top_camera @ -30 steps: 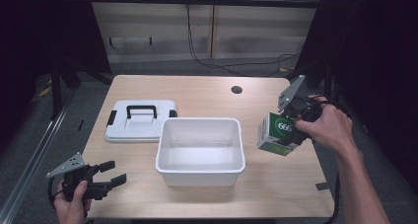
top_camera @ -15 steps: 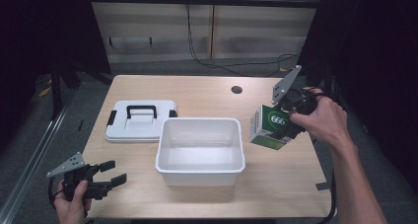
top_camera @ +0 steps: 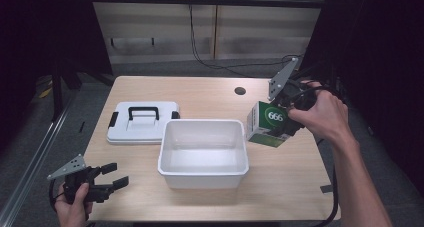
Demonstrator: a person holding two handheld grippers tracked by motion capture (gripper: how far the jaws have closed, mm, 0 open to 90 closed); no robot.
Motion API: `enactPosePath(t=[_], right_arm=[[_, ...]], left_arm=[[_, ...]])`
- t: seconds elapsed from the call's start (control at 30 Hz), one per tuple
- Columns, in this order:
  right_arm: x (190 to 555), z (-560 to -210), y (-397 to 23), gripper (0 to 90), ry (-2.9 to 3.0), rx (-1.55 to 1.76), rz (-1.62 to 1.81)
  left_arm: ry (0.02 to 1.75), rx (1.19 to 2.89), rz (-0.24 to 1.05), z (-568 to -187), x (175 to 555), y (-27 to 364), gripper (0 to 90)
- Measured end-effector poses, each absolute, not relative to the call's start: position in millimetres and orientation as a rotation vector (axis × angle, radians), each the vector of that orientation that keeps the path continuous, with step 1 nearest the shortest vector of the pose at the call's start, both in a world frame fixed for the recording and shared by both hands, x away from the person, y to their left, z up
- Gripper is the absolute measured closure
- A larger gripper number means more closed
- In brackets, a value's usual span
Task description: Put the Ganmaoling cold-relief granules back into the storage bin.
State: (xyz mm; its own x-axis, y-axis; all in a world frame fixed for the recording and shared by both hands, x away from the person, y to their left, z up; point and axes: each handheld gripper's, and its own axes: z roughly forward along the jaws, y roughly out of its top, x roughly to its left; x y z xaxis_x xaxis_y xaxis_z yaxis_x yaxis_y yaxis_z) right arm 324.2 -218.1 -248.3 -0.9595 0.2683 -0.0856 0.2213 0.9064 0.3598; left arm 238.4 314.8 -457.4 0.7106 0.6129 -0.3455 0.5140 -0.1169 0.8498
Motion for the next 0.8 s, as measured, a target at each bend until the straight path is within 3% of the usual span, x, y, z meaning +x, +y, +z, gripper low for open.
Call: enactPosePath(t=[0.43, 0.8], right_arm=[[330.3, -238.4, -177.5, 16.1, 2.966, 0.293, 0.502], [335.6, -254.3, -144.3, 16.1, 3.018, 0.215, 0.424]], left_arm=[[0.889, 1.772, 0.101, -457.4, 238.9, 314.7, 18.6], [0.886, 1.771, 0.098, -457.3, 238.9, 314.7, 18.6]])
